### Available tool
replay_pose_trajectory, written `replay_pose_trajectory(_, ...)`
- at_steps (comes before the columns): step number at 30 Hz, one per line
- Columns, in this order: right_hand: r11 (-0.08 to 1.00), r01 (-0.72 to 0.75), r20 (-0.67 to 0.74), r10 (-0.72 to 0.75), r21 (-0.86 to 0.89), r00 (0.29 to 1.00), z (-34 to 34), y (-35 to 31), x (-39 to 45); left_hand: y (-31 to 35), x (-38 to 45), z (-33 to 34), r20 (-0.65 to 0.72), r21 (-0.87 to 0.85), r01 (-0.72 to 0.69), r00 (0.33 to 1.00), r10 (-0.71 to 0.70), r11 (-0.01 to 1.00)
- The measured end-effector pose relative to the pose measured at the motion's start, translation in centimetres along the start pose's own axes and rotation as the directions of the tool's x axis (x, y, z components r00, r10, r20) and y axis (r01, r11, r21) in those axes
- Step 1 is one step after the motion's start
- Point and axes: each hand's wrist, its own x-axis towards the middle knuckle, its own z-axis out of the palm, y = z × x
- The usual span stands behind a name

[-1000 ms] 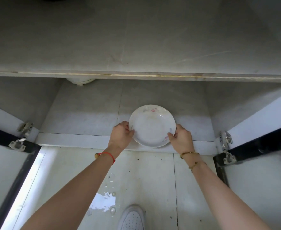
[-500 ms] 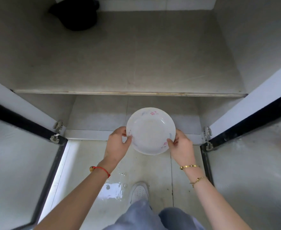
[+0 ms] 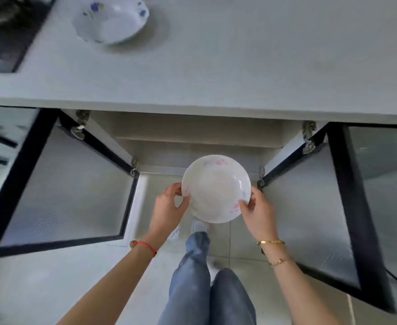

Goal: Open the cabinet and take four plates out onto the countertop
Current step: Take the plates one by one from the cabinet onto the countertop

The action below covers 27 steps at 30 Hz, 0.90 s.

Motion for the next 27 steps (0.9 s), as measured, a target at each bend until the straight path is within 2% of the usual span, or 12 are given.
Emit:
replay_pose_trajectory(6,0.999,0.040,-0.004,-0.040,0.028,0.999,-7.2,-8.7,-6.8,7.9,-6.2,-8.8,-0.037,-0.005,-0.011,0.999,0.011,1.000)
replay_pose_trajectory(13,0.994,0.113,-0.025,-0.113,0.012,0.993,-10.9,-15.2,-9.2,13.0,-8.1,-15.9,-0.071,-0.023,-0.027,0.997,0.025,0.999)
replay_pose_trajectory(18,0.991,0.133,-0.027,-0.133,0.009,0.991,-11.6,-19.0,-7.2,15.1,-5.7,-19.9,-0.082,-0.008,-0.083,0.993,0.082,0.997)
replay_pose_trajectory(27,0.989,0.129,-0.140,-0.118,0.075,0.983,-11.0,-25.6,0.2,17.0,4.4,-24.5,-0.055,-0.025,-0.175,0.983,0.173,0.984)
